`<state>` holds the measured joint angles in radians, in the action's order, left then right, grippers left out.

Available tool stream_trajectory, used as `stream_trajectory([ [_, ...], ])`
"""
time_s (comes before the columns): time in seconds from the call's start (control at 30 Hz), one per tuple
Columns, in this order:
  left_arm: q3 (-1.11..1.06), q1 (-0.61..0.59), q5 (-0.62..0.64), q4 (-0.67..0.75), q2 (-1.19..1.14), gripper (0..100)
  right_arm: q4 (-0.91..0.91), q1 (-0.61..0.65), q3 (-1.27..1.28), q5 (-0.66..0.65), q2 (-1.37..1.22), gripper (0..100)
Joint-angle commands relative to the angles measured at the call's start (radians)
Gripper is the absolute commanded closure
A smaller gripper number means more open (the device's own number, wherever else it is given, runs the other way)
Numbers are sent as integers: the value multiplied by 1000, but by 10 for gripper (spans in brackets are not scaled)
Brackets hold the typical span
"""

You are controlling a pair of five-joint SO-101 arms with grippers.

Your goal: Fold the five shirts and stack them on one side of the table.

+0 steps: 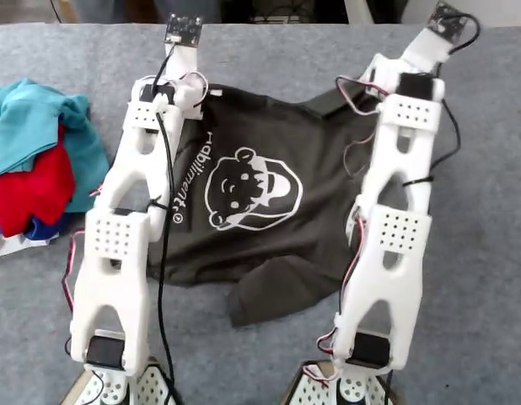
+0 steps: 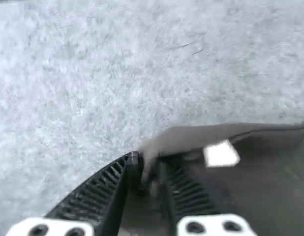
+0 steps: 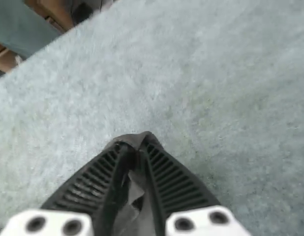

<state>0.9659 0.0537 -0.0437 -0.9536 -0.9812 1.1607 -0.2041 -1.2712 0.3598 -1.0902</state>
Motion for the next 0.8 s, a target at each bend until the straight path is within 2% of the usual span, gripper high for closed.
stream_trajectory([
  [0.0, 341, -22, 71, -161, -87, 834, -18, 6, -96, 17, -7, 802],
  [0.13, 598, -54, 75, -296, -173, 830, 0, -21, -150, 86, -27, 534],
  [0.17, 648, -65, 77, -331, -180, 830, 21, -23, -165, 77, -25, 498],
  [0.23, 707, -88, 78, -396, -178, 830, 89, -23, -209, 58, -24, 493],
  [0.3, 699, -107, 78, -456, -143, 834, 167, -18, -274, 54, -27, 539],
  [0.37, 694, -120, 78, -535, -87, 834, 239, -17, -346, 54, -30, 626],
  [0.5, 697, -119, 80, -681, -49, 841, 334, -18, -401, 38, -8, 865],
  [0.57, 699, -90, 74, -761, -51, 895, 394, 0, -387, -38, 15, 975],
  [0.63, 682, -48, 72, -812, -55, 966, 502, 38, -395, -92, 21, 972],
  [0.7, 613, -5, 71, -807, -78, 964, 592, 83, -400, -106, 19, 982],
  [0.77, 562, 47, 71, -807, -107, 972, 606, 107, -377, -144, 7, 985],
])
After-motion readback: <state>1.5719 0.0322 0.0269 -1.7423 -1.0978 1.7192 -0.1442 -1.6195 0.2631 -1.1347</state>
